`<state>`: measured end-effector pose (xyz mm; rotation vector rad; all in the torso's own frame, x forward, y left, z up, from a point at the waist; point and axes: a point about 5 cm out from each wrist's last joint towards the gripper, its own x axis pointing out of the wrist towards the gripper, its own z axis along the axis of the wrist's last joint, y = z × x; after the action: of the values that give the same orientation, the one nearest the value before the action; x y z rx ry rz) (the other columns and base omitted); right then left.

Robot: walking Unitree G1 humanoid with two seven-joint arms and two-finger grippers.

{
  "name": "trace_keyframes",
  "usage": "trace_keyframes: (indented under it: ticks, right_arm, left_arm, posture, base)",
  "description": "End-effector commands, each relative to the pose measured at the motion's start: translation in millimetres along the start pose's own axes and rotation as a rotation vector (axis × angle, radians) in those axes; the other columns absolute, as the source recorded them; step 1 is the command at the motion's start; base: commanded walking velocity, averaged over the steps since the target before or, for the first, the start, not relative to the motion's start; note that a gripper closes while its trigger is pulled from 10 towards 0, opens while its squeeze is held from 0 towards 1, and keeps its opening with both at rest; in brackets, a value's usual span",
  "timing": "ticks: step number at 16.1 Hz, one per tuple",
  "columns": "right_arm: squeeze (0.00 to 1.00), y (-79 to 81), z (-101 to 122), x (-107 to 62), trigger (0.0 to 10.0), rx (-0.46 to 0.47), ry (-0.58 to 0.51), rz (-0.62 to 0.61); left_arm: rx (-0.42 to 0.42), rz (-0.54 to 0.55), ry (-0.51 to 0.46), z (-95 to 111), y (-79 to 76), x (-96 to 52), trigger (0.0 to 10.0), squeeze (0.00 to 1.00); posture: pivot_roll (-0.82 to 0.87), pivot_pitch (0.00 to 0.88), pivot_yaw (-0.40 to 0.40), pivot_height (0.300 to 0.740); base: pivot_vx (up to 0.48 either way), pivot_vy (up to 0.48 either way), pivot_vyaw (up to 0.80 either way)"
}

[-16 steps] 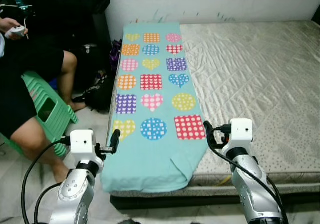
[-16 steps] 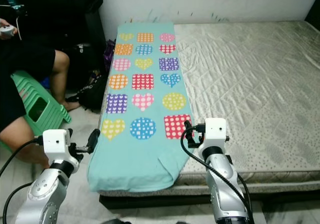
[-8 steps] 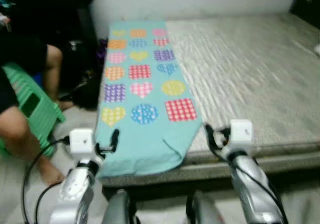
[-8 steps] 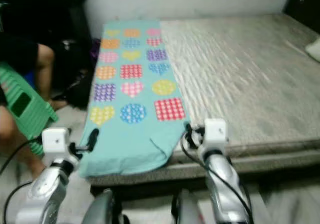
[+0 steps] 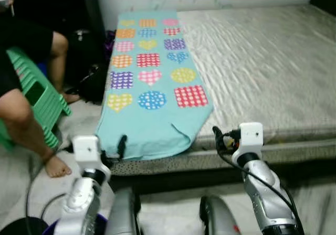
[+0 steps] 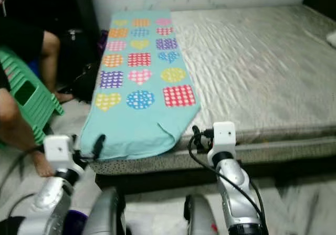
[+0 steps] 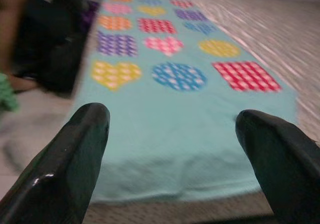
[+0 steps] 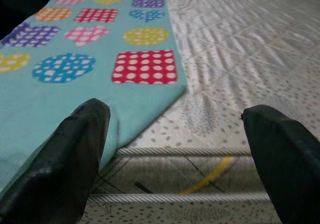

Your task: Clean up the room

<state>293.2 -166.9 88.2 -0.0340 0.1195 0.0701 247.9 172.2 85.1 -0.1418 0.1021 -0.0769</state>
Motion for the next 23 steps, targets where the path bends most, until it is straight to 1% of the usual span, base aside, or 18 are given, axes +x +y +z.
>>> trace_keyframes:
  ticks: [1,3,7,11,15,21,23]
  right_arm:
    - [0.00,2.9,-0.4,1.1,10.0,-0.005,0.000,0.013]
    - [0.00,3.1,-0.8,0.8,10.0,-0.007,-0.002,0.015]
    - [0.00,2.7,-2.1,1.4,10.0,-0.016,0.002,0.017]
    - [0.00,2.6,-2.9,1.5,10.0,-0.022,0.004,0.019]
    - [0.00,3.0,-4.2,1.1,10.0,-0.028,0.007,0.019]
    - [0.00,2.0,-6.0,2.4,10.0,-0.033,0.012,0.012]
    - [0.00,1.9,-5.9,3.2,10.0,-0.035,0.012,0.013]
  left_arm:
    - [0.011,0.005,-0.014,4.6,3.9,0.7,10.0,0.00]
    - [0.009,0.005,-0.013,4.4,3.7,0.6,10.0,0.00]
    - [0.007,-0.007,-0.019,4.9,1.3,0.7,10.0,0.00]
    - [0.004,-0.014,-0.023,5.1,0.4,0.8,10.0,0.00]
    - [0.006,-0.018,-0.024,6.0,0.2,0.7,10.0,0.00]
    - [0.007,-0.020,-0.017,5.6,0.1,2.5,10.0,0.00]
    - [0.009,-0.013,-0.004,4.7,-0.2,3.6,10.0,0.00]
  posture:
    - [-0.13,0.090,0.025,0.578]
    - [-0.13,0.089,0.025,0.563]
    - [-0.13,0.086,0.024,0.563]
    - [-0.13,0.086,0.023,0.563]
    - [-0.13,0.098,0.024,0.563]
    - [-0.13,0.101,0.026,0.563]
    - [-0.12,0.101,0.026,0.563]
  base:
    - [0.000,0.000,0.00]
    - [0.000,0.000,0.00]
    - [0.062,0.000,0.00]
    - [0.333,0.000,0.00]
    - [0.480,0.000,0.00]
    - [0.386,0.000,0.00]
    - [0.000,0.000,0.00]
